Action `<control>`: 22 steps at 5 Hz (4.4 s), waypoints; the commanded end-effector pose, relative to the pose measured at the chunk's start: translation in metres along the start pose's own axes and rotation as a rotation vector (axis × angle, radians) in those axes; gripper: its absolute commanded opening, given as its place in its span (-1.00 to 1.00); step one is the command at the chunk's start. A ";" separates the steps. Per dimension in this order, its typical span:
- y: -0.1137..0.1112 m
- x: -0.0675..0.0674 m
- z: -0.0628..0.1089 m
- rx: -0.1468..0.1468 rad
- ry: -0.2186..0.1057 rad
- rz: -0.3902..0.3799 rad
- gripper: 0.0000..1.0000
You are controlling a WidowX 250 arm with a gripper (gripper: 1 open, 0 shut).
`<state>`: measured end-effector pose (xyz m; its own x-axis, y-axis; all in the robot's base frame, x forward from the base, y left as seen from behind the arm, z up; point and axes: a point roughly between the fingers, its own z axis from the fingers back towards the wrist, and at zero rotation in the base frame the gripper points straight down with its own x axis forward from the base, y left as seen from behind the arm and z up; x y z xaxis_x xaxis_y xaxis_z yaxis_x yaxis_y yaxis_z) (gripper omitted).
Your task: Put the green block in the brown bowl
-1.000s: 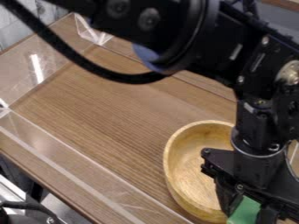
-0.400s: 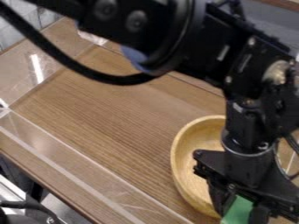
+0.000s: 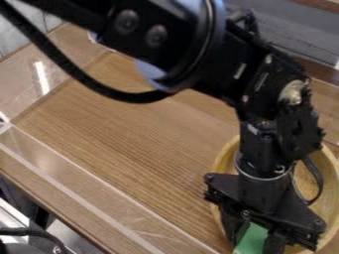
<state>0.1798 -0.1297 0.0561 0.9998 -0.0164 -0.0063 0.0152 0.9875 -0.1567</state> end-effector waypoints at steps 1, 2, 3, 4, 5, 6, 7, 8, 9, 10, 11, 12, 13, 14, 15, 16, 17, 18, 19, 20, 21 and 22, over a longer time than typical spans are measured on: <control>0.003 0.008 0.000 -0.011 -0.021 0.026 -1.00; 0.006 0.010 -0.003 -0.013 -0.021 0.038 -1.00; 0.008 0.012 -0.005 -0.015 -0.020 0.049 -1.00; 0.009 0.014 -0.006 -0.016 -0.016 0.058 -1.00; 0.010 0.015 -0.006 -0.016 -0.011 0.065 -1.00; 0.012 0.016 -0.007 -0.016 -0.006 0.071 -1.00; 0.013 0.017 -0.006 -0.016 -0.001 0.076 -1.00; 0.013 0.018 -0.005 -0.017 0.004 0.080 -1.00; 0.014 0.018 -0.003 -0.018 0.007 0.082 -1.00; 0.014 0.018 -0.002 -0.020 0.010 0.082 -1.00; 0.014 0.019 -0.001 -0.022 0.012 0.083 -1.00; 0.014 0.019 0.000 -0.024 0.014 0.084 -1.00; 0.015 0.020 0.000 -0.026 0.016 0.086 -1.00; 0.015 0.020 0.000 -0.028 0.017 0.089 -1.00; 0.015 0.021 0.001 -0.031 0.017 0.091 -1.00; 0.015 0.022 0.002 -0.033 0.017 0.093 -1.00; 0.015 0.022 0.003 -0.036 0.017 0.096 -1.00; 0.016 0.023 0.004 -0.039 0.018 0.098 -1.00; 0.016 0.023 0.006 -0.041 0.020 0.099 -1.00; 0.017 0.024 0.008 -0.045 0.020 0.103 -1.00; 0.019 0.025 0.010 -0.050 0.021 0.106 -1.00; 0.020 0.026 0.011 -0.054 0.022 0.110 -1.00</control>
<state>0.1941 -0.1070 0.0498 0.9914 0.0768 -0.1060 -0.0949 0.9795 -0.1779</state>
